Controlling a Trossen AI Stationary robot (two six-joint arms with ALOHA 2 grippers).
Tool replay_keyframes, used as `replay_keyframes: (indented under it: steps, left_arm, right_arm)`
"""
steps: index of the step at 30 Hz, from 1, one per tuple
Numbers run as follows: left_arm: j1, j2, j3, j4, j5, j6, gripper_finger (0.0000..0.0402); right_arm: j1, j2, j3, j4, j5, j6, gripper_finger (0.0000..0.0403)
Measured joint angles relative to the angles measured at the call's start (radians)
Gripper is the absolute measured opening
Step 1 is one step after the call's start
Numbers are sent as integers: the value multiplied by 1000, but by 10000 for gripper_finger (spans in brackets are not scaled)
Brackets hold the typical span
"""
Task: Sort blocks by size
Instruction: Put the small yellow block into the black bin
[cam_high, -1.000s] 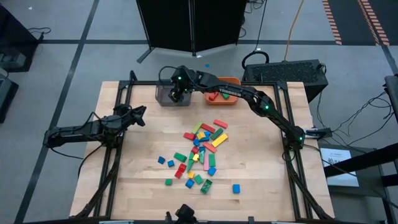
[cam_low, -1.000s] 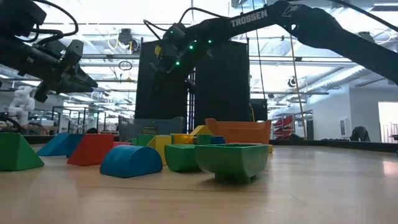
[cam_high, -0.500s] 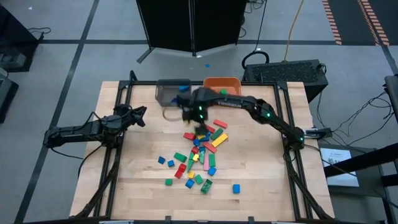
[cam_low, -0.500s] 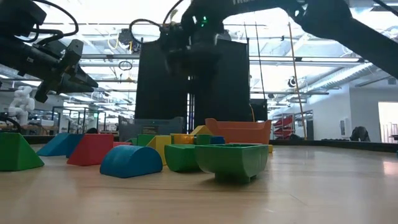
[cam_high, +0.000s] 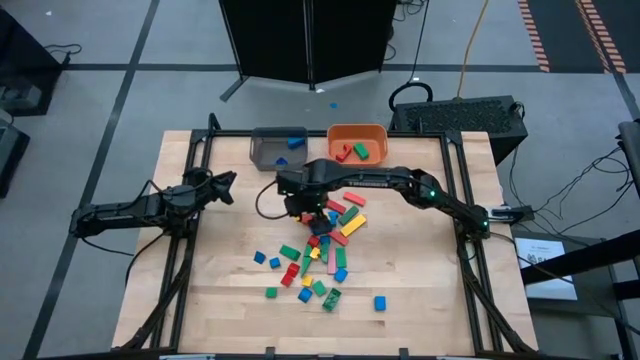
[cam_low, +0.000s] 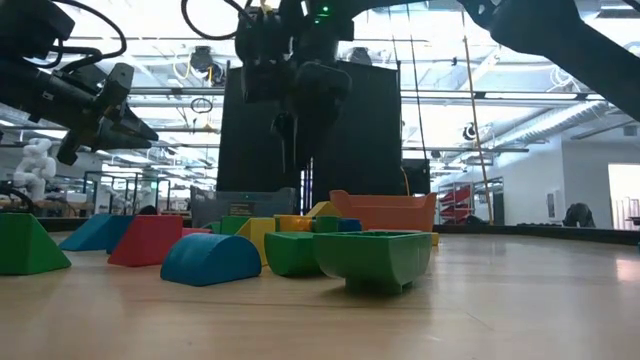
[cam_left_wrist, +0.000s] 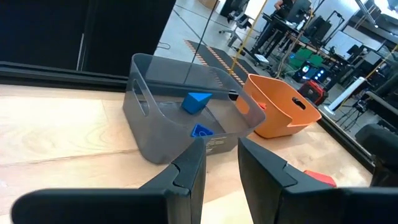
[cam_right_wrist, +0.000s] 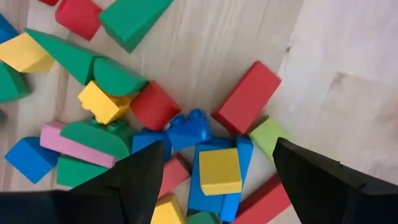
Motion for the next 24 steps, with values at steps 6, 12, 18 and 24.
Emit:
replay_keyframes:
  steps: [6,12,18,24]
  left_arm:
    - [0,0,0,0,5,4,95]
    - [0,0,0,0,5,5,95]
    - [0,0,0,0,5,46,95]
    - [0,2,0,0,5,56,95]
  right_arm:
    - [0,0,0,-30,-3,16,290]
    - [-15,0,0,-116,-36,22,290]
    - [-56,-132,-1,-193,-73,32,290]
    - [-128,-393,-103,-133,9,111,290]
